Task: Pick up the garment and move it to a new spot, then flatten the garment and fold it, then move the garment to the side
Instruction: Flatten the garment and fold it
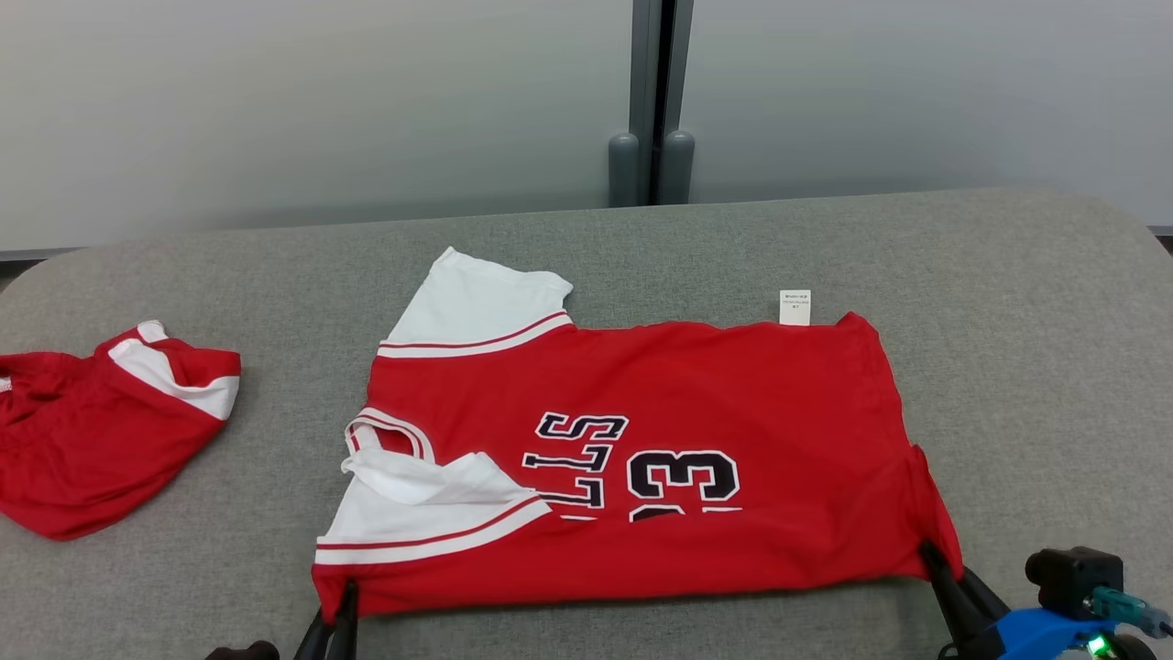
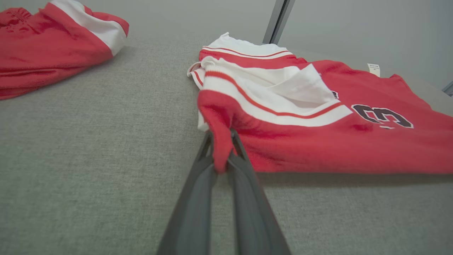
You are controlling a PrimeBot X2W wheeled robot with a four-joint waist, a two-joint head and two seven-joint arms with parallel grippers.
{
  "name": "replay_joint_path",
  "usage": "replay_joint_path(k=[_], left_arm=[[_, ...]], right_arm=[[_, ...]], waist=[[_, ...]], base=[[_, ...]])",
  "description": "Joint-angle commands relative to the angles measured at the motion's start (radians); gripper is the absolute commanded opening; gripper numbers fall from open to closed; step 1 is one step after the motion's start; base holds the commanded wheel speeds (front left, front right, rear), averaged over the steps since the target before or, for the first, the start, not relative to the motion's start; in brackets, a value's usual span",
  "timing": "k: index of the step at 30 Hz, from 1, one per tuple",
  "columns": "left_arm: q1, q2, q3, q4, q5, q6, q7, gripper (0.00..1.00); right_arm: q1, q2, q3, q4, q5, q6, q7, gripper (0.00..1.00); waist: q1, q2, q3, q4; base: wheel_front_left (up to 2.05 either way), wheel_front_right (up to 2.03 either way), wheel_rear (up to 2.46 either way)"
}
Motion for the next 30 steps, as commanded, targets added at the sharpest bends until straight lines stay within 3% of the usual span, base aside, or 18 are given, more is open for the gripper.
replay_joint_path(k=[1, 4, 5, 6, 7, 12, 24, 30], left_arm=[[0.008, 0.003, 0.006, -0.009, -0.002, 0.007, 0.003, 0.00], [0.019, 0.000, -0.008, -0.021, -0.009, 0.008, 0.030, 0.00], [0.018, -0.001, -0.010, -0.022, -0.009, 0.010, 0.031, 0.39], [0.015, -0.005, -0.013, -0.021, -0.009, 0.008, 0.031, 0.78], [0.010, -0.006, -0.016, -0.017, -0.010, 0.006, 0.030, 1.00], [-0.029, 0.003, 0.013, -0.016, 0.001, 0.012, -0.003, 1.00], [-0.132, 0.027, 0.124, -0.098, 0.083, 0.035, -0.035, 1.00], [-0.146, 0.017, 0.197, -0.140, 0.127, 0.022, -0.035, 1.00]], right_arm=[[0.022, 0.005, -0.008, -0.014, -0.004, 0.000, 0.009, 0.00], [0.053, 0.022, -0.026, -0.051, -0.015, 0.000, 0.048, 0.02], [0.058, 0.026, -0.029, -0.058, -0.021, 0.000, 0.059, 0.41], [0.060, 0.034, -0.034, -0.067, -0.022, 0.000, 0.065, 1.00], [0.062, 0.038, -0.038, -0.073, -0.028, 0.000, 0.073, 1.00], [0.031, 0.046, -0.054, -0.098, -0.050, 0.000, 0.065, 1.00], [-0.101, 0.085, -0.058, -0.139, -0.109, 0.000, -0.094, 1.00], [-0.151, 0.109, -0.064, -0.120, -0.137, 0.000, -0.169, 1.00]], waist=[[0.0001, 0.0000, 0.001, 0.001], [0.0001, 0.0000, 0.006, 0.001], [0.0001, 0.0000, 0.007, -0.001], [0.0001, 0.0000, 0.008, -0.002], [0.0001, 0.0000, 0.008, -0.003], [0.0001, 0.0000, 0.010, -0.012], [0.0001, 0.0000, -0.003, -0.027], [0.0001, 0.0000, -0.015, -0.035]], base=[[0.00, 0.00, 0.00], [0.00, 0.00, 0.00], [0.00, 0.00, 0.00], [0.00, 0.00, 0.00], [0.00, 0.00, 0.00], [0.00, 0.00, 0.00], [0.00, 0.00, 0.00], [0.00, 0.00, 0.00]])
